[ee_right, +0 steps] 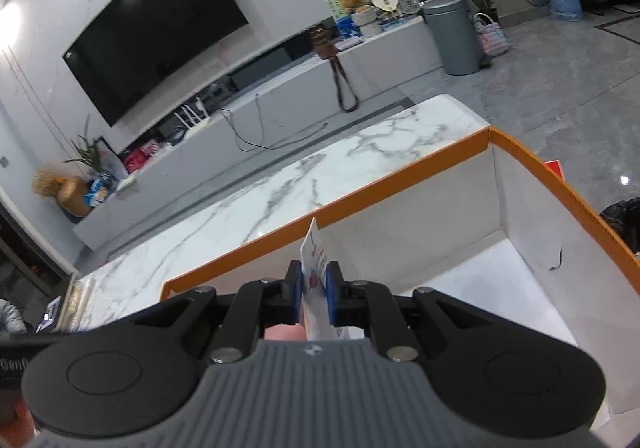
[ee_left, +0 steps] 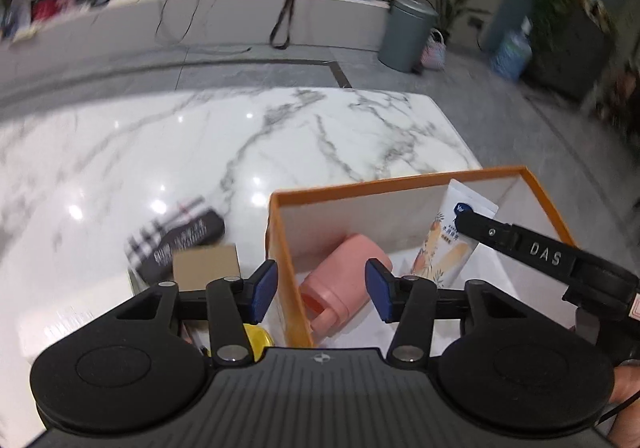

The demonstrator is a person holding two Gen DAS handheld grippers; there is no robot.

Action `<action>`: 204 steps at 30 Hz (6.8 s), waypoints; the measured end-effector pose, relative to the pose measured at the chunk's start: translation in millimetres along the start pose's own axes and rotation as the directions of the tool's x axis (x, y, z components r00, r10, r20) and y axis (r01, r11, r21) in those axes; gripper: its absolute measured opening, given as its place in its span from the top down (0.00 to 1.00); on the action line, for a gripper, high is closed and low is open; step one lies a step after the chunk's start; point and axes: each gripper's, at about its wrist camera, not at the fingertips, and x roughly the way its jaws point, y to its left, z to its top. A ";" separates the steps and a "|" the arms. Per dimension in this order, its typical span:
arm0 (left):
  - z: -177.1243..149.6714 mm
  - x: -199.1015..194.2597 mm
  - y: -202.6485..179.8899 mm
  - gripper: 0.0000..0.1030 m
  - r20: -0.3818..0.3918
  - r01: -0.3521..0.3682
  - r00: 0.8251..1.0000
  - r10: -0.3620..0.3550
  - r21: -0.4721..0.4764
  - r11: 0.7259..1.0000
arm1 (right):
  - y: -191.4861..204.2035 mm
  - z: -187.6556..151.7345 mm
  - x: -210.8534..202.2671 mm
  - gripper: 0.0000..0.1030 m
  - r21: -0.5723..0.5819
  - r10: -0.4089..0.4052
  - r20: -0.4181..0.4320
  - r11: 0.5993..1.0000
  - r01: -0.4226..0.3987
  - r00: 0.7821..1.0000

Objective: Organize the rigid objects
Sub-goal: 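Lower the pink cup into the orange box and open the left gripper while the right gripper lowers the tube, then lower the Vaseline tube into the orange box and open the right gripper, then withdraw both grippers from the orange box back over the table, then move the left gripper onto the white printed box while the right gripper approaches the picture card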

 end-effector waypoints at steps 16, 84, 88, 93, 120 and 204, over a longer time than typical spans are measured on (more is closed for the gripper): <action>-30.3 18.7 57.8 0.57 -0.020 0.185 0.981 -0.192 -0.184 0.965 | 31.1 -2.1 24.0 0.81 -0.051 -0.168 -0.008 0.985 0.168 0.986; -34.9 17.9 70.6 0.66 0.014 0.241 0.969 -0.246 -0.262 0.934 | 67.3 -22.3 23.2 0.95 -0.100 -0.061 -0.122 0.994 0.049 0.991; -30.6 19.3 73.0 0.66 0.034 0.244 0.969 -0.244 -0.270 0.932 | 77.4 -16.3 37.9 0.95 -0.149 -0.061 -0.124 0.988 0.042 0.990; -28.3 19.8 74.6 0.66 0.052 0.246 0.969 -0.242 -0.283 0.927 | 83.1 -16.7 44.8 0.95 -0.167 -0.026 -0.138 0.986 0.003 0.990; -23.0 -55.1 92.0 0.68 0.109 0.153 0.985 -0.132 -0.219 0.964 | 123.5 -22.0 4.9 0.76 -0.197 0.090 -0.163 0.973 -0.122 0.983; -92.6 -29.6 253.2 0.21 -0.293 -0.300 0.929 0.226 -0.243 0.922 | 225.6 -143.5 122.7 0.14 -0.432 0.129 -0.413 0.844 -0.319 0.902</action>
